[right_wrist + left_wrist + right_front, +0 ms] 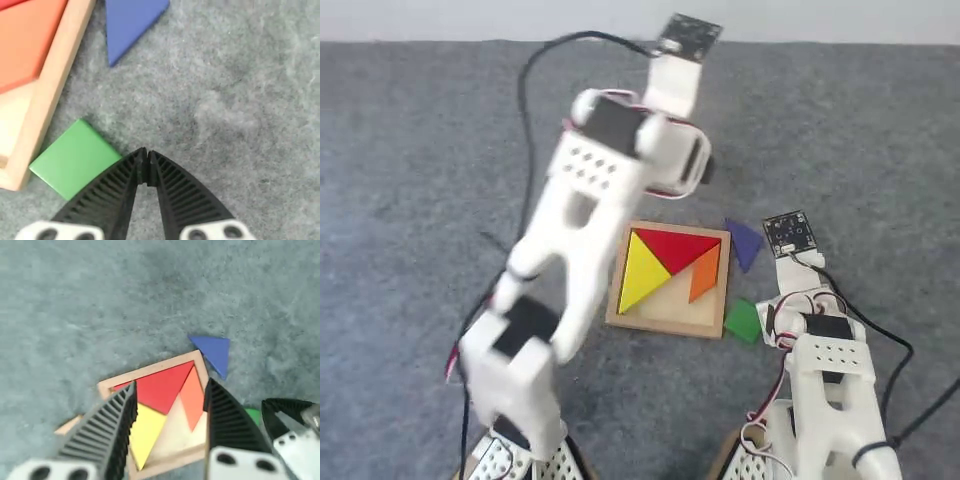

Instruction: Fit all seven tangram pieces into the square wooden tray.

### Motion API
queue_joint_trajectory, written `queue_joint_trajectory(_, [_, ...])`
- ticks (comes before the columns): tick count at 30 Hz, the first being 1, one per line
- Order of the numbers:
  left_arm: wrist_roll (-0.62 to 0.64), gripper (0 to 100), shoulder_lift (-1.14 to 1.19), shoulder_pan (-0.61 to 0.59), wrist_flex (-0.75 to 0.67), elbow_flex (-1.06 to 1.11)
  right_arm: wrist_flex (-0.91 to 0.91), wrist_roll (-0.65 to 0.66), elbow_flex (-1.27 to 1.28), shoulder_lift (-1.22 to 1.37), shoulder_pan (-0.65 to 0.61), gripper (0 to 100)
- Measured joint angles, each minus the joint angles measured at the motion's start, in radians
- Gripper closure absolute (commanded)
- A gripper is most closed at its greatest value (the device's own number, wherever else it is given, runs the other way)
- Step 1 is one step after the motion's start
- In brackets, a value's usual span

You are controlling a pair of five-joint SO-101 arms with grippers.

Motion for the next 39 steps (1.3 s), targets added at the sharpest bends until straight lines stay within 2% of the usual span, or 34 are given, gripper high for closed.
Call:
queue_joint_trajectory(3, [-0.031,79,-0.199,-0.003,-0.005,0.187,0.0,0.0,0.0,0.0,0.0,99.1])
queue_joint_trajectory(5, [-0.044,79,-0.347,-0.015,-0.061,0.367,0.0,0.0,0.0,0.0,0.0,99.1])
queue_joint_trajectory(9, [-0.101,79,-0.654,-0.127,-0.255,0.809,0.0,0.0,0.0,0.0,0.0,99.1])
queue_joint_trajectory(12, [-0.213,79,-0.832,-0.23,-0.437,1.157,0.0,0.0,0.0,0.0,0.0,99.1])
queue_joint_trajectory(14, [-0.267,79,-0.875,-0.301,-0.529,1.336,0.0,0.0,0.0,0.0,0.0,99.1])
queue_joint_trajectory(16, [-0.269,77,-0.868,-0.353,-0.585,1.441,0.0,0.0,0.0,0.0,0.0,99.1])
queue_joint_trajectory(21, [-0.169,76,-0.697,-0.414,-0.667,1.452,0.0,-0.002,0.0,0.0,-0.026,99.1])
queue_joint_trajectory(29, [0.055,76,-0.215,-0.422,-0.783,1.284,0.0,-0.002,0.0,0.0,-0.031,99.1])
queue_joint_trajectory(33, [0.075,76,-0.061,-0.431,-0.746,1.149,0.0,-0.002,0.0,0.0,-0.031,99.1])
queue_joint_trajectory(39, [0.078,76,0.011,-0.434,-0.723,1.048,0.0,0.0,0.0,0.0,-0.034,99.1])
